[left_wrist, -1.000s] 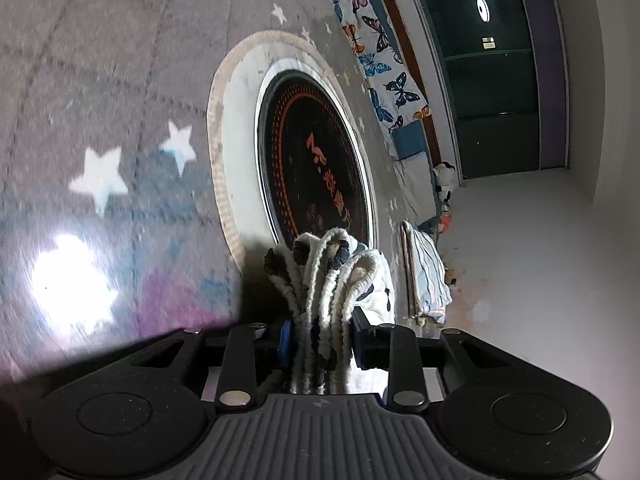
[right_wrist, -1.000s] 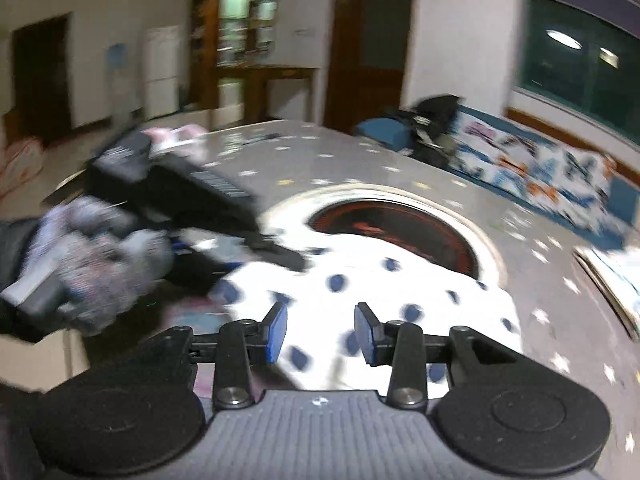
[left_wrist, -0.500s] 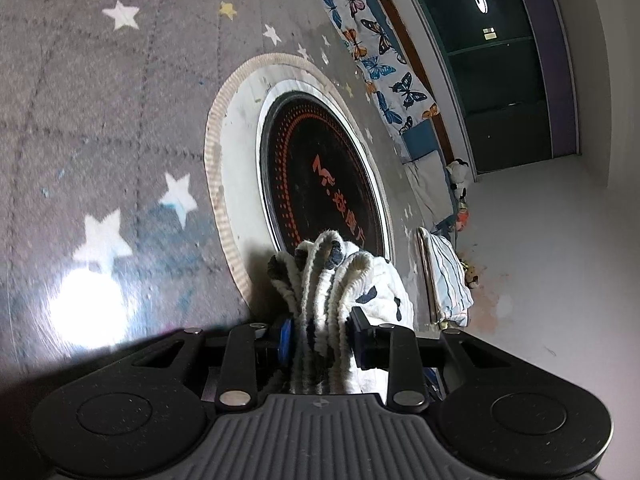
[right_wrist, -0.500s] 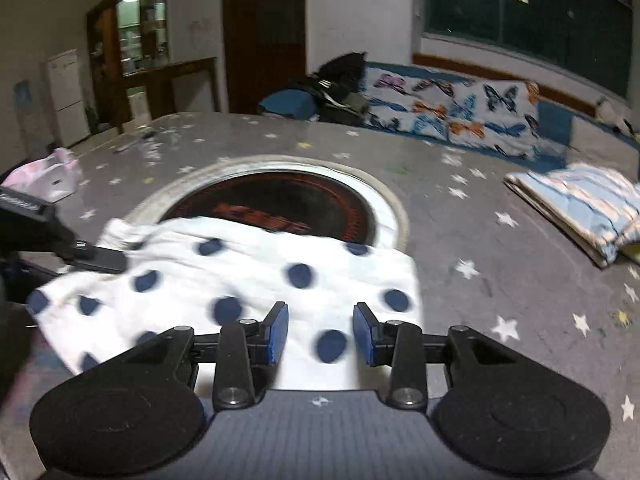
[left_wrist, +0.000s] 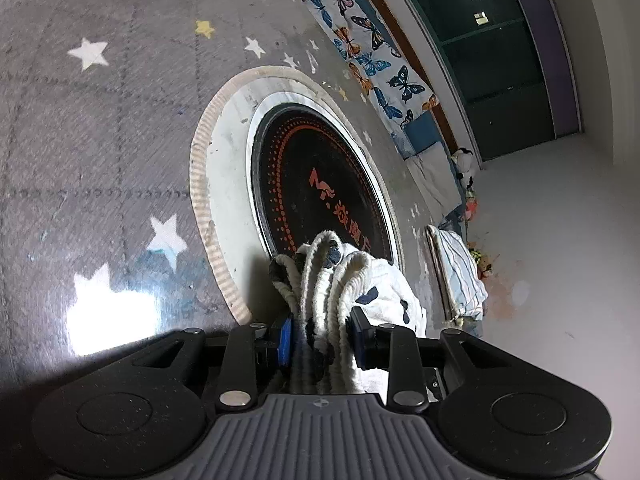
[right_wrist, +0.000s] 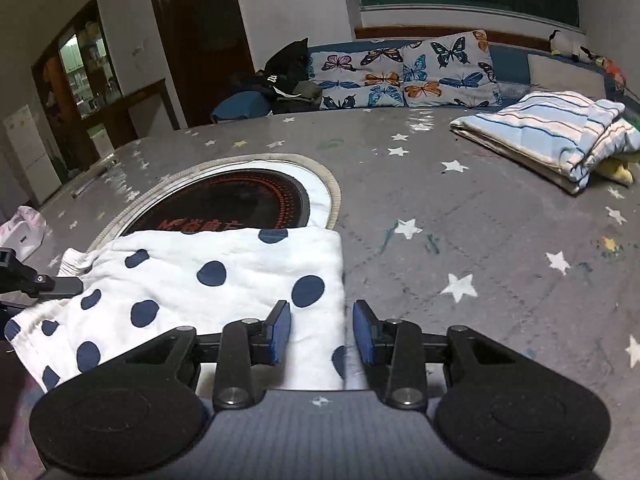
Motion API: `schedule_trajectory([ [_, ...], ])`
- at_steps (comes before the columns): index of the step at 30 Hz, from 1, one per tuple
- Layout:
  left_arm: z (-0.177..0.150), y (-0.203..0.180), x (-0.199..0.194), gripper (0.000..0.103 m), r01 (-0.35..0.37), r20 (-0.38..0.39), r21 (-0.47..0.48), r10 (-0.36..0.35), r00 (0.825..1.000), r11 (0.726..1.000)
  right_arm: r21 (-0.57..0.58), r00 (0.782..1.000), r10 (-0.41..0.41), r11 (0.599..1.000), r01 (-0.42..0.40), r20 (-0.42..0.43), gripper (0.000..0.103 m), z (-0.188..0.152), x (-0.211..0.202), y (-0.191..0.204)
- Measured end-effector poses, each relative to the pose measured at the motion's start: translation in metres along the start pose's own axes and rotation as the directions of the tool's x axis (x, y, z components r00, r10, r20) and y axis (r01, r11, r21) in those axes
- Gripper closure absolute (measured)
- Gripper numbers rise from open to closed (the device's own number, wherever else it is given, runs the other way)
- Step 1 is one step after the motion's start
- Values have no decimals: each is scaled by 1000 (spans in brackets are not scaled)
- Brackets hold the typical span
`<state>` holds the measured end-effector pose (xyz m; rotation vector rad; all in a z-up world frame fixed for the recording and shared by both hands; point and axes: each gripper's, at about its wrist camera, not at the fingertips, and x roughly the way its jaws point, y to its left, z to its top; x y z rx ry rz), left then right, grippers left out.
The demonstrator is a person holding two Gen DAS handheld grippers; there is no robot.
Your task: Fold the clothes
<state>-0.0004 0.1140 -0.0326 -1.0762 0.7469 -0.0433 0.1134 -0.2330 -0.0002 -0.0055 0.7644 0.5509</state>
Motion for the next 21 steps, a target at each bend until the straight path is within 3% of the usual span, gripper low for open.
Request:
schedule_trajectory([
  [2,0,-4,0,72,-8,1,16,8,1000,1000,16,1000,1,1000,-1,2,93,0,0,0],
  [4,0,-8,0,72,-13,3,31,13,1000,999,21,1000,-1,1000,1,17,98,-1,-3,1],
  [13,2,-57,24,73,11,-31,155,-7,1000,988,35,990,-77,997,73,119,99,3,-41,-11],
  [21,-11,-112,75,73,44,-104,263,-17,994,964,78,962,-211,977,200,174,100,17,-68,-54],
])
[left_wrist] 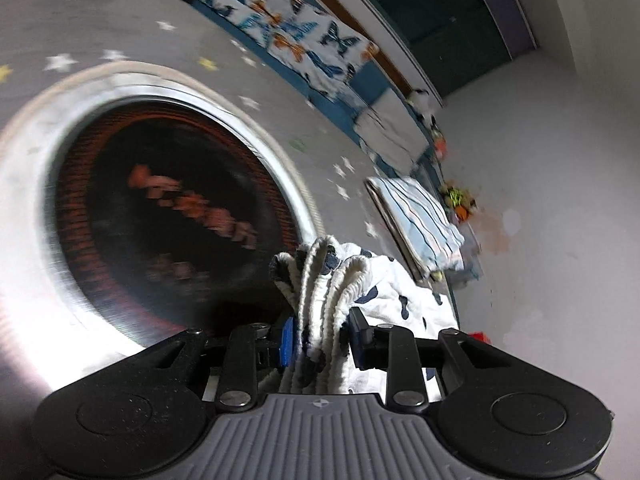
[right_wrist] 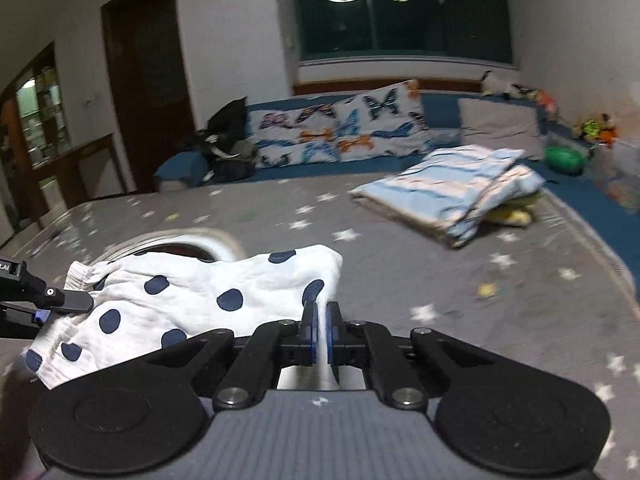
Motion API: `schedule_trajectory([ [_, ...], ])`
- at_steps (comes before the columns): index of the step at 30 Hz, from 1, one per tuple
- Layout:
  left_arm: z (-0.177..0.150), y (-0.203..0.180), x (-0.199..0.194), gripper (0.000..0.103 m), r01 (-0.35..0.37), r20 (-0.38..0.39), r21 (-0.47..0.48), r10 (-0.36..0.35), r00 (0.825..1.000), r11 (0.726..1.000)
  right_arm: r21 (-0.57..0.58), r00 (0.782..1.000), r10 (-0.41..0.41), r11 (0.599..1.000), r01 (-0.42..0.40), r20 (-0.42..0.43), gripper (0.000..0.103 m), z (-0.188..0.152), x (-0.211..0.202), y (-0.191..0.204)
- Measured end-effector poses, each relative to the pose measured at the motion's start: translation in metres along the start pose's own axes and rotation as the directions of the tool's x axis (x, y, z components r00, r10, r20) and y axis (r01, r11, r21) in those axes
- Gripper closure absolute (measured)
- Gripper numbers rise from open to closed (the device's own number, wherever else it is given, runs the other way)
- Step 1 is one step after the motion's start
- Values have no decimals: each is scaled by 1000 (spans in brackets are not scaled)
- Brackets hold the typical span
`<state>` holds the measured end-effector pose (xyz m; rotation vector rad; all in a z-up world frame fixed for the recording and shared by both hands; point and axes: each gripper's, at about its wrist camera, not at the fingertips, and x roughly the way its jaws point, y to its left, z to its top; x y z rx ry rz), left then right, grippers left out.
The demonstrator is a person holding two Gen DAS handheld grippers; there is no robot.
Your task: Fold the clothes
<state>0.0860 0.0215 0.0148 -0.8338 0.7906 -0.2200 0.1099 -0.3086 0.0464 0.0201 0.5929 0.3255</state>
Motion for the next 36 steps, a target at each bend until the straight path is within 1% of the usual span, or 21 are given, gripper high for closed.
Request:
schedule_trajectory([
  [8,11,-39,59,73,-8,-56,60,12,998,998,33,996,-90,995,89,5,100,18,11,-49],
  [14,15,-48,92,73,-29,-84,96,38,996,995,51,992,-127,991,128,-14,99,19,29,-73],
  [16,16,-49,98,72,-45,-86,113,55,995,993,53,990,-139,989,140,-27,99,17,36,-79],
  [20,19,-49,100,64,-57,-69,148,68,995,987,78,984,-166,982,171,-66,97,8,52,-91],
  [24,25,-57,91,64,-70,-24,189,76,997,979,103,979,-191,975,197,-69,95,5,54,-101],
  [27,28,-69,83,63,-55,15,221,53,998,974,111,982,-185,976,189,-45,95,10,46,-102],
  [29,28,-79,80,63,-35,28,254,29,999,967,107,987,-155,982,158,-36,93,14,44,-98],
  [32,21,-94,90,65,-2,-7,311,4,1000,951,108,995,-85,990,91,-57,91,19,49,-89],
  [34,16,-99,102,65,16,-45,321,-1,999,947,95,996,-65,993,71,-68,89,20,57,-81],
  [36,13,-103,115,65,21,-72,332,3,997,943,87,996,-48,995,55,-78,84,21,65,-77],
])
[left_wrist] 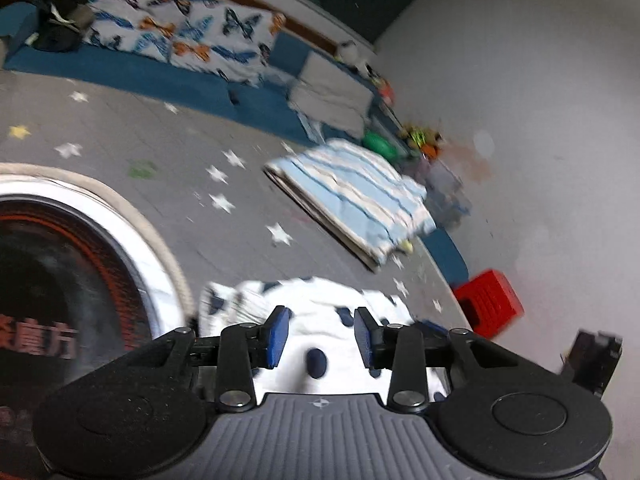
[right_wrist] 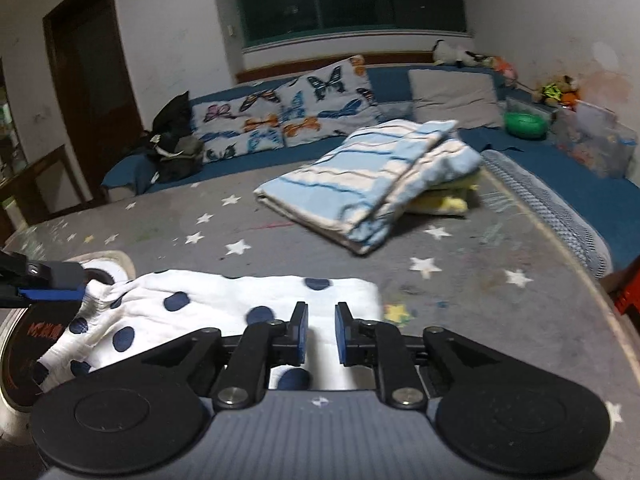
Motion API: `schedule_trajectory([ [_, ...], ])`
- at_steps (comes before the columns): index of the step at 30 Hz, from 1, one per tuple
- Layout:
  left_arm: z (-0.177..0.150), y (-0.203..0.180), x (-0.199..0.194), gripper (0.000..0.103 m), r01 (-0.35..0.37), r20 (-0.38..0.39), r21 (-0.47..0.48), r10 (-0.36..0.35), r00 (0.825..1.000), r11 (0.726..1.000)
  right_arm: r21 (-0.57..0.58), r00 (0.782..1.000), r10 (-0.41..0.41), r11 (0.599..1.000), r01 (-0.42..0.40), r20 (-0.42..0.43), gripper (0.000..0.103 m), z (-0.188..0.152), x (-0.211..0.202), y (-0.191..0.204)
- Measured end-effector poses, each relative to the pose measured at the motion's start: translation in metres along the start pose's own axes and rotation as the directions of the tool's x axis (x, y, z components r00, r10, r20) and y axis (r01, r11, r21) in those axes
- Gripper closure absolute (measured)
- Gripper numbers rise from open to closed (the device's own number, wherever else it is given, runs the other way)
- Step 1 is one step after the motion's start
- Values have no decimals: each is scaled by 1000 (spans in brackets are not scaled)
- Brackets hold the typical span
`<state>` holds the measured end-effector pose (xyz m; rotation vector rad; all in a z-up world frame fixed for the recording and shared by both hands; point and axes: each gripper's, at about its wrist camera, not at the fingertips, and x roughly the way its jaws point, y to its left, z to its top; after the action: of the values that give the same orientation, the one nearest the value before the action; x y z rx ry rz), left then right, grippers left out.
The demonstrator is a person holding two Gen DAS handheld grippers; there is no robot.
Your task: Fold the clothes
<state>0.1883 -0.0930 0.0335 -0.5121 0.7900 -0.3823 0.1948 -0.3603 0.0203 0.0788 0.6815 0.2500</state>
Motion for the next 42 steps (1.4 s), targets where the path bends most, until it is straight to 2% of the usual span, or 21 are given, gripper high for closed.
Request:
schedule_trajectory([
  [4,0,-6,23,65,-5,-39,23,6,999,1000,-13,1000,2,1000,-2,-22,81,2,15,5],
  [10,4,-6,40,65,-31,-48,40,32,998,999,6,999,-6,1000,6,-46,72,5,37,-1],
  [14,3,-4,42,63,-40,-50,39,42,998,998,31,999,-5,999,6,-51,70,7,40,-5],
  [22,-2,-15,36,61,-75,-27,102,78,997,992,14,999,35,999,-35,-42,59,-2,9,5],
  [30,-8,-18,33,59,-114,-8,147,117,993,982,-35,998,44,998,-46,-52,58,-33,-34,14],
  [34,-8,-17,34,59,-123,-6,153,126,992,981,-77,998,20,997,-24,-58,56,-49,-54,18],
  [37,-9,-16,34,57,-128,-3,155,130,992,980,-131,998,-18,991,10,-60,51,-63,-68,22],
  [42,-12,-19,28,49,-128,10,164,128,992,978,-210,997,-67,976,56,-47,47,-83,-85,30],
])
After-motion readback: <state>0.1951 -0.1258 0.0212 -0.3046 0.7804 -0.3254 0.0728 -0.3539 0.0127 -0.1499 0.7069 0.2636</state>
